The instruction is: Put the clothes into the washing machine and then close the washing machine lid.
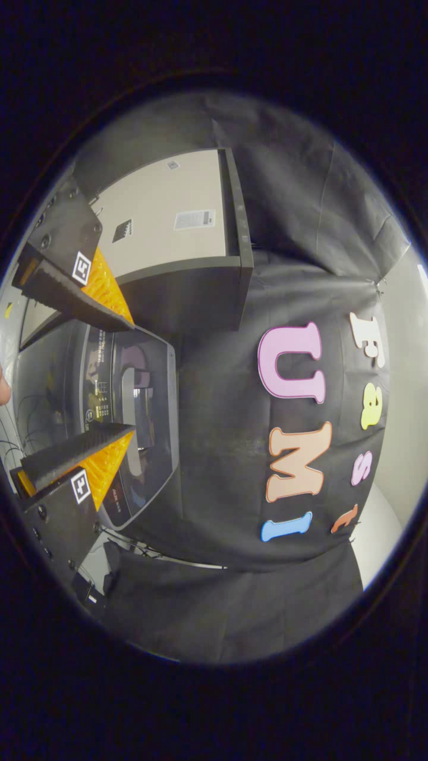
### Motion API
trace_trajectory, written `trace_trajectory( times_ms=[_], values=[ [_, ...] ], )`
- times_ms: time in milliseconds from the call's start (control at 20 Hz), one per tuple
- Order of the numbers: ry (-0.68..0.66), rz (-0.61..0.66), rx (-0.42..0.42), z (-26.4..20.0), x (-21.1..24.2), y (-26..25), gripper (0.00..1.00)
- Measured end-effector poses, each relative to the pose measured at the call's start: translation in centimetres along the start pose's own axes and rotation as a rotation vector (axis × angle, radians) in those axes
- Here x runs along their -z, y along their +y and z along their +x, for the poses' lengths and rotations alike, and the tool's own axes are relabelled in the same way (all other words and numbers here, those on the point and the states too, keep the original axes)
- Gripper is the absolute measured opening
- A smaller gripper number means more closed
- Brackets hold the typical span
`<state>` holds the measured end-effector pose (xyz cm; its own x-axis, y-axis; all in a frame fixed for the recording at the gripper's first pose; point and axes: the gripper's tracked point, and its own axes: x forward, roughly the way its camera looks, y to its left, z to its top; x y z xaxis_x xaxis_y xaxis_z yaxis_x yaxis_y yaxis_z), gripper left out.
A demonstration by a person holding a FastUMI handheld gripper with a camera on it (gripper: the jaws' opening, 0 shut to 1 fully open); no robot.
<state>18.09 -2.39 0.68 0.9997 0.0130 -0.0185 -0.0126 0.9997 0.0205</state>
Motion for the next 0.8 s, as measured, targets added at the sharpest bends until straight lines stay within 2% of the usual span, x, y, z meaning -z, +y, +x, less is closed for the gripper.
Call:
trace_trajectory(
  times_ms=[800],
  values=[
    [0.008,-0.002,0.009,-0.53,0.12,-0.27,0.96]
  ],
)
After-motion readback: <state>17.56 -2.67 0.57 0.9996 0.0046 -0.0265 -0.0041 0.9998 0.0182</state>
